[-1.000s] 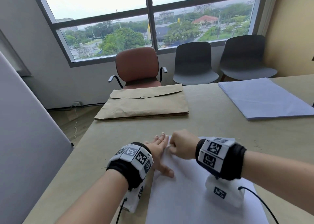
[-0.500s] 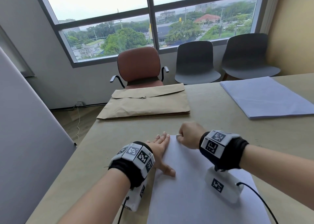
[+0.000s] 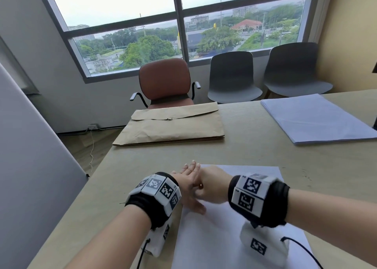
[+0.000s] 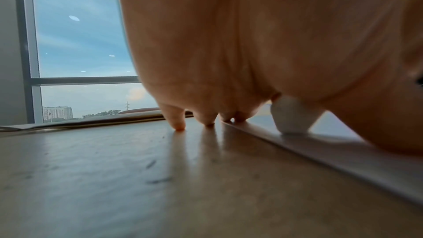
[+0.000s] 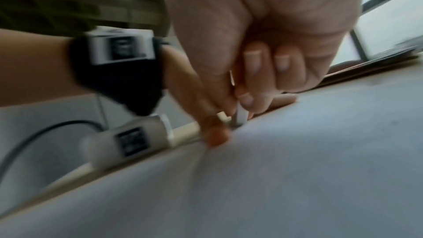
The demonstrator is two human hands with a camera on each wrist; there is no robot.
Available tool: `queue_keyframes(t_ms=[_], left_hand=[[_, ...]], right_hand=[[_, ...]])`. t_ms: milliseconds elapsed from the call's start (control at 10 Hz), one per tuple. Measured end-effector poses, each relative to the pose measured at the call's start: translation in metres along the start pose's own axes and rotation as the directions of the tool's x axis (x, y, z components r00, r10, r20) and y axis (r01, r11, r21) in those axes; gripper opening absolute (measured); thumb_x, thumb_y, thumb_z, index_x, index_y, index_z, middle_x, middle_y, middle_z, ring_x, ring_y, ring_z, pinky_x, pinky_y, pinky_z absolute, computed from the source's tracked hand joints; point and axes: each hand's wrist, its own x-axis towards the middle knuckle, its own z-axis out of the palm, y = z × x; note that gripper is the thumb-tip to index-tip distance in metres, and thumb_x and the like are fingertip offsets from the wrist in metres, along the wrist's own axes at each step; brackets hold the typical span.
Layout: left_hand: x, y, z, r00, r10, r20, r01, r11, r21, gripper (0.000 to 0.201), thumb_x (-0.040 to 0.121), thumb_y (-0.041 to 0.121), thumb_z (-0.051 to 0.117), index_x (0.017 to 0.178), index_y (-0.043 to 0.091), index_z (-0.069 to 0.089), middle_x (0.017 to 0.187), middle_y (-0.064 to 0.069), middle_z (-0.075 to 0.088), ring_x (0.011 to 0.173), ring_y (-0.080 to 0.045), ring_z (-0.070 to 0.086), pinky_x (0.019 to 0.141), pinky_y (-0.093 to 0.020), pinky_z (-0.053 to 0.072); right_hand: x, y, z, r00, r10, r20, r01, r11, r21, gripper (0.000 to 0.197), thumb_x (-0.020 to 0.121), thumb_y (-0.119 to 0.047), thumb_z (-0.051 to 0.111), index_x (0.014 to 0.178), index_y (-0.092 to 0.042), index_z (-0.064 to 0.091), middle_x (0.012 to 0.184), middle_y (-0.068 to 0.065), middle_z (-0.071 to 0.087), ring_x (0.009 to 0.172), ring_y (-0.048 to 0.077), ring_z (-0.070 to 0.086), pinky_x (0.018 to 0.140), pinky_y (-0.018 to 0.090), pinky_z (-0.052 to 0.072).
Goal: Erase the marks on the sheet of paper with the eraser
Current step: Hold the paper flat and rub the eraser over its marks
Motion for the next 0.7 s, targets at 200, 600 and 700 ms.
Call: queue_keyframes(t_ms=[200,600,700], left_hand=[[0.0,-0.003,-0.003,1.0,0.004,0.021,-0.004,1.0,-0.019,0.12,0.078,0.053,0.067,0.147,0.012,-0.022,0.156,-0.002,-0.024,0.145,-0.017,-0.018,0.118,-0.038,-0.003],[0.0,-0.003,-0.002,1.0,0.011,0.019,-0.011,1.0,-0.023,0.12,0.078,0.053,0.067,0.147,0.012,-0.021,0.156,-0.002,-0.024,0.145,-0.016,-0.018,0.118,-0.037,-0.004],[0.001,-0.003,-0.001,1.0,0.011,0.021,-0.011,1.0,-0.011,0.119,0.078,0.053,0.066,0.147,0.011,-0.022,0.156,-0.002,-0.025,0.145,-0.017,-0.018,0.118,-0.037,-0.003]], right_hand=[[0.017,0.028,-0.024,0.973,0.185,-0.138,-0.189,0.982,-0.014,0.041,0.087,-0.021,0.051,0.049,-0.016,0.037,0.058,0.008,0.042,0.067,0.025,0.043,0.055,0.023,0.031],[0.015,0.037,-0.025,0.975,0.163,-0.154,-0.16,0.987,0.03,0.043,0.086,-0.021,0.052,0.045,-0.017,0.039,0.048,0.0,0.037,0.062,0.025,0.042,0.045,0.021,0.025],[0.001,0.023,-0.014,0.997,0.054,-0.049,-0.053,0.998,0.034,0.039,0.086,-0.021,0.053,0.049,-0.012,0.045,0.048,-0.001,0.037,0.049,0.017,0.035,0.046,0.023,0.027]])
